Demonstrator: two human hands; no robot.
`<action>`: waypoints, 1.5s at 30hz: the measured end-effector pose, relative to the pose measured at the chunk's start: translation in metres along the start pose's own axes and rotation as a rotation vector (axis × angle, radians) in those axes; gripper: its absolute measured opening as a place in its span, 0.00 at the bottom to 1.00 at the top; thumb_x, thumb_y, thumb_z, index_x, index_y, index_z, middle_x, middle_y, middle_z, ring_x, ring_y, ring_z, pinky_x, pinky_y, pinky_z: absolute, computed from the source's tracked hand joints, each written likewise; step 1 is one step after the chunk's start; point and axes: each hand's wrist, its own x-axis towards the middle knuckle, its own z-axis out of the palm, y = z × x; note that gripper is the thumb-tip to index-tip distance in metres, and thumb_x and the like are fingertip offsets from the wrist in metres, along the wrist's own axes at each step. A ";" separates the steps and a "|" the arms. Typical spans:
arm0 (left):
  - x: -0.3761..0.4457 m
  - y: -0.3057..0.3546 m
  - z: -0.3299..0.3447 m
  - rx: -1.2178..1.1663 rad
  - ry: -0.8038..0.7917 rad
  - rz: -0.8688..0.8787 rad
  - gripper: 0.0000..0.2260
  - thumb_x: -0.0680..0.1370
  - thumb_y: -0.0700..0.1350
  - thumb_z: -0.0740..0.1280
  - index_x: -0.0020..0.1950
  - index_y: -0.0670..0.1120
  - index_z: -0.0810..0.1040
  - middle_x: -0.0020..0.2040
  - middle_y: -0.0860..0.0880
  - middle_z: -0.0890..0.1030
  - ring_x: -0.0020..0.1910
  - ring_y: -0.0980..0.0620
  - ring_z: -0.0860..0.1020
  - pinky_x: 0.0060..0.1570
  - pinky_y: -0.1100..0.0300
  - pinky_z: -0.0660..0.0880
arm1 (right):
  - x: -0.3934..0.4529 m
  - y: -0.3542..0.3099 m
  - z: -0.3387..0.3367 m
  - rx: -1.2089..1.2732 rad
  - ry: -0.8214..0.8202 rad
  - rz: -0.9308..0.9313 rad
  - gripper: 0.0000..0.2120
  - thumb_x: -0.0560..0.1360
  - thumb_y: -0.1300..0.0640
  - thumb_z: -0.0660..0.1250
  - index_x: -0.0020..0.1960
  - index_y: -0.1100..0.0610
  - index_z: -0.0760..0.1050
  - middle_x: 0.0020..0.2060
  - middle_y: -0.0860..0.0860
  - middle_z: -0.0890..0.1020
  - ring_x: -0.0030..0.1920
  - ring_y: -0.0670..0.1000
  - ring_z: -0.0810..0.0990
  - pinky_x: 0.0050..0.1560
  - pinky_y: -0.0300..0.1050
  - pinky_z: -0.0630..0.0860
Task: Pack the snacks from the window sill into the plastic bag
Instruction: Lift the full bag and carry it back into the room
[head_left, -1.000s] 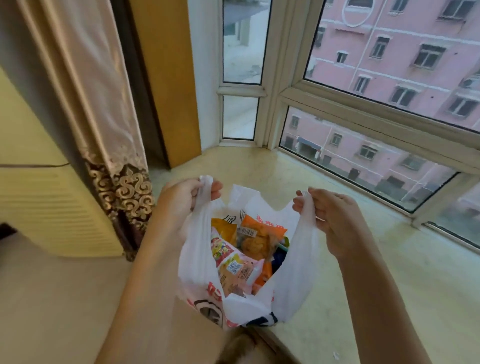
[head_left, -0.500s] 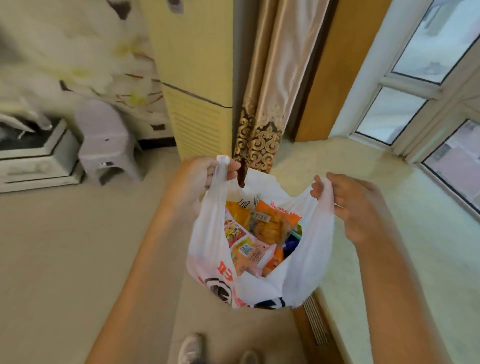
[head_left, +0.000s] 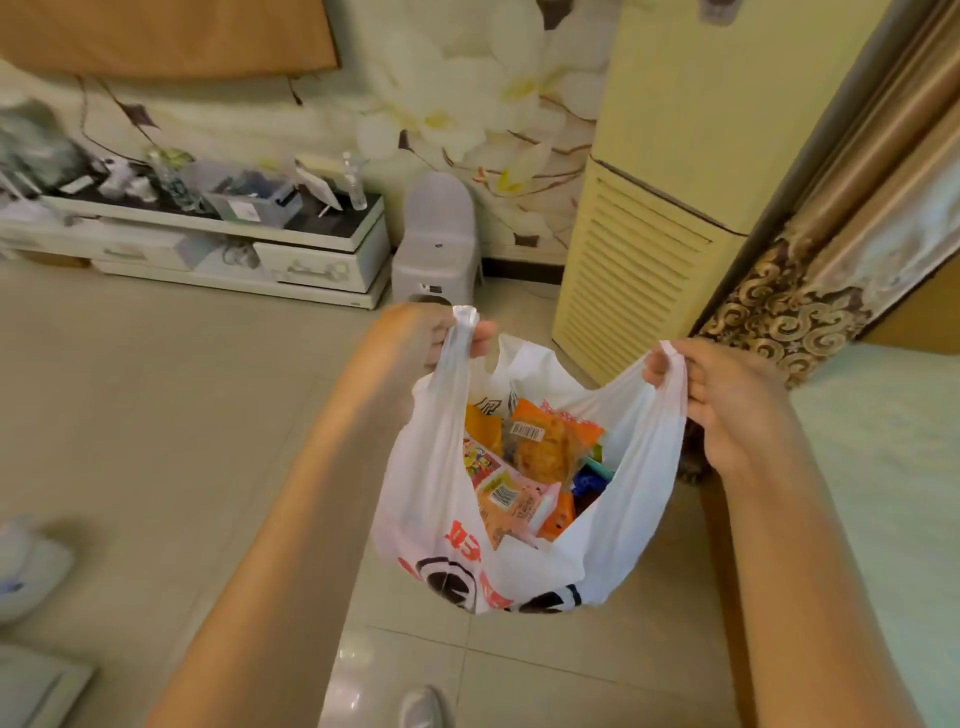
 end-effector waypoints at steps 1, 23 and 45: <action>0.006 0.003 -0.019 0.012 0.030 -0.017 0.12 0.80 0.41 0.61 0.58 0.37 0.79 0.54 0.43 0.83 0.53 0.48 0.82 0.51 0.62 0.77 | 0.001 0.001 0.025 -0.006 0.012 -0.005 0.04 0.69 0.62 0.68 0.41 0.61 0.80 0.47 0.60 0.82 0.50 0.56 0.81 0.48 0.48 0.76; 0.240 0.051 -0.256 -0.026 0.244 -0.161 0.13 0.81 0.40 0.55 0.52 0.39 0.79 0.48 0.45 0.84 0.49 0.49 0.81 0.59 0.56 0.74 | 0.144 -0.027 0.368 -0.155 -0.247 0.083 0.04 0.76 0.57 0.66 0.43 0.55 0.77 0.43 0.53 0.84 0.48 0.53 0.82 0.46 0.47 0.78; 0.635 0.138 -0.360 0.015 -0.002 -0.206 0.13 0.80 0.41 0.58 0.47 0.42 0.82 0.44 0.46 0.86 0.47 0.49 0.84 0.59 0.52 0.76 | 0.422 -0.095 0.607 -0.213 -0.022 0.192 0.04 0.73 0.59 0.68 0.40 0.57 0.76 0.47 0.58 0.82 0.51 0.57 0.81 0.62 0.56 0.73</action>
